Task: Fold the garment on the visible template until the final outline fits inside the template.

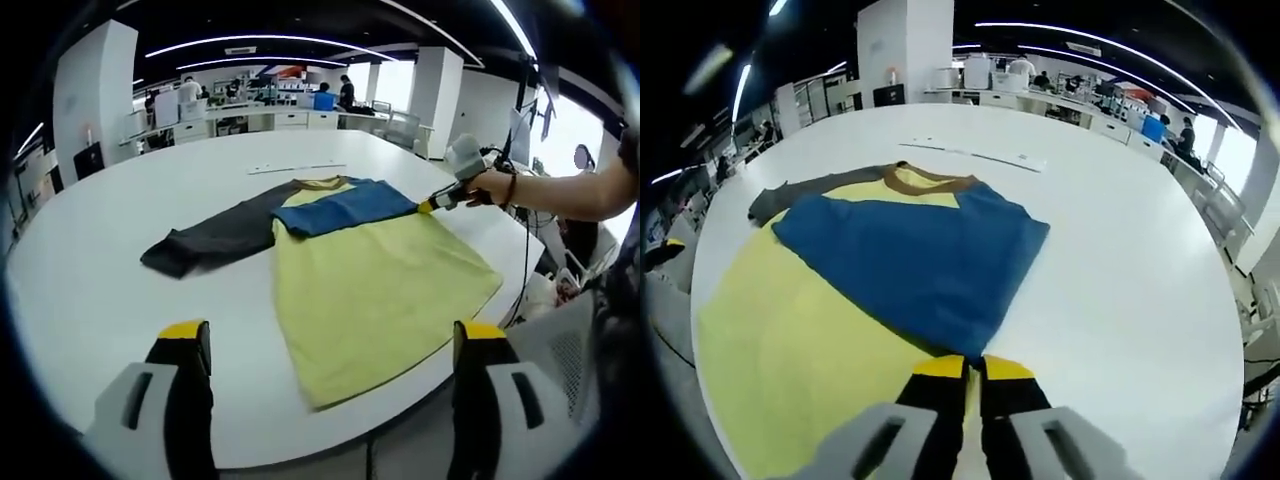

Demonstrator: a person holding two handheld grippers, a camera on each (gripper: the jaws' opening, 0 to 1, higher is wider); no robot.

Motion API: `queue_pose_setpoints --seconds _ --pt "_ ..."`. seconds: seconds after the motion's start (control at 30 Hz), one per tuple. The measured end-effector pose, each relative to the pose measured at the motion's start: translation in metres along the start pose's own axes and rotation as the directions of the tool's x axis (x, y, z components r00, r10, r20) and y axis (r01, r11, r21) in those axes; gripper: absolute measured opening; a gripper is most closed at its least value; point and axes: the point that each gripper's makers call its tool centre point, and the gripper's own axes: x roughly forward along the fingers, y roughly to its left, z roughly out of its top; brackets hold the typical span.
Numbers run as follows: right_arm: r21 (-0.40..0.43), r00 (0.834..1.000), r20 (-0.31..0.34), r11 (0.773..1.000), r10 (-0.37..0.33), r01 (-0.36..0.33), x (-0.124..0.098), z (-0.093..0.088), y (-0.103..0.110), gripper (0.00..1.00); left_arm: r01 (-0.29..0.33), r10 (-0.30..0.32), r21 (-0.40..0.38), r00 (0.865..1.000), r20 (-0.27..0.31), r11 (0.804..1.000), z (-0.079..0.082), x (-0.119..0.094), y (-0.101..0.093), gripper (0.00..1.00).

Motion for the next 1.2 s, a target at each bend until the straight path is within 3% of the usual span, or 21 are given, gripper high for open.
queue_pose_setpoints --seconds 0.6,1.1,1.2 --pt "0.005 1.000 -0.026 1.000 -0.011 0.011 -0.009 -0.013 -0.030 0.00 -0.015 0.015 -0.002 1.000 -0.003 1.000 0.002 0.001 0.010 0.98" --pt "0.003 1.000 -0.022 1.000 -0.002 0.002 -0.012 -0.017 -0.039 0.00 -0.042 0.042 -0.013 0.999 -0.002 0.999 0.004 -0.001 0.023 0.95" --pt "-0.014 1.000 -0.006 1.000 -0.004 0.004 -0.015 -0.015 -0.040 0.07 -0.049 0.049 -0.026 0.999 0.005 0.998 0.007 -0.002 0.028 0.95"
